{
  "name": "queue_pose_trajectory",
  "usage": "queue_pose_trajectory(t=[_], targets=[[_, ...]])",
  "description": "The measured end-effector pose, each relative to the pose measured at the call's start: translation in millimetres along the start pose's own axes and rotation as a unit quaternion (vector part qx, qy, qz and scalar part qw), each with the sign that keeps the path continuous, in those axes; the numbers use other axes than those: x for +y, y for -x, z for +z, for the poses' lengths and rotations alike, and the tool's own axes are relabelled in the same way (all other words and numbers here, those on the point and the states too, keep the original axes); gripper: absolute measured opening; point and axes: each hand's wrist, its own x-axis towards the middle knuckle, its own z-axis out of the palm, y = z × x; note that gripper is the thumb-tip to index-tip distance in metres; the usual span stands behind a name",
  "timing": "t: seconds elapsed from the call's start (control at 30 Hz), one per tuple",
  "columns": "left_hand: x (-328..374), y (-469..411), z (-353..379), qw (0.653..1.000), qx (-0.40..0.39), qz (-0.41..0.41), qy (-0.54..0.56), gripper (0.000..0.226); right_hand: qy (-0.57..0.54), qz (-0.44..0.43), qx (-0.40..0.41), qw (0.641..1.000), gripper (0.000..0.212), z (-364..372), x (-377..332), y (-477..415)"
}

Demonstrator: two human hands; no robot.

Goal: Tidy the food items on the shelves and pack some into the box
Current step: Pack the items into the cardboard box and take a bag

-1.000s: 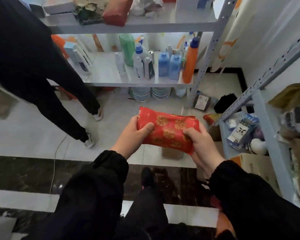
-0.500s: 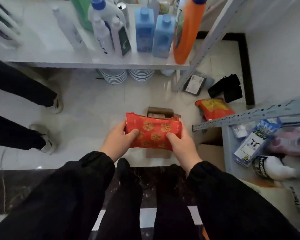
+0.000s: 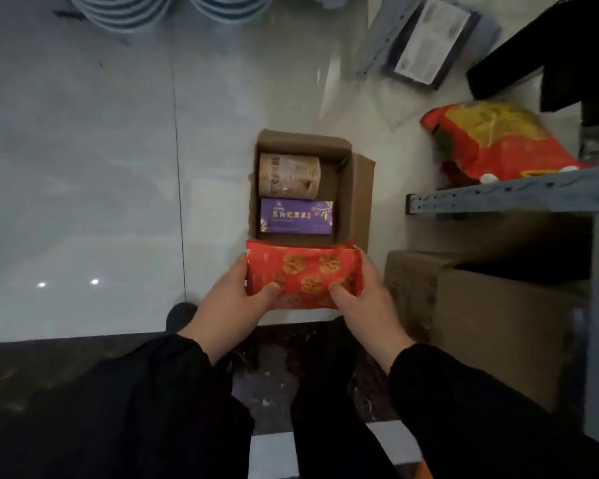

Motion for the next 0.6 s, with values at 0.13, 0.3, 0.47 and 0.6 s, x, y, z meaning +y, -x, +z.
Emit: queue_pose_trajectory(t=[0.13, 0.3, 0.47, 0.6], targets=[[-38.0, -57.7, 25.6, 0.999, 0.019, 0.025, -0.030, 0.065, 0.017, -0.016, 0.019, 1.000, 0.067, 17.0, 43.5, -59.5], [-56.0, -97.5, 44.1, 0.994, 0.022, 0.020, -0.103, 0.104, 0.047, -0.062, 0.005, 0.997, 0.086, 33.3, 75.6, -107.5], [-64.9, -126.0, 59.8, 0.979, -0.027, 0.038, -0.199, 0.105, 0.157, -0.087, -0.003, 0.984, 0.065, 38.0, 91.0, -131.8], [-71.6, -138.2, 66.7, 0.957, -0.029, 0.061, -0.281, 0.103, 0.229, -0.097, -0.001, 0.969, 0.069, 47.1, 100.5, -138.6]])
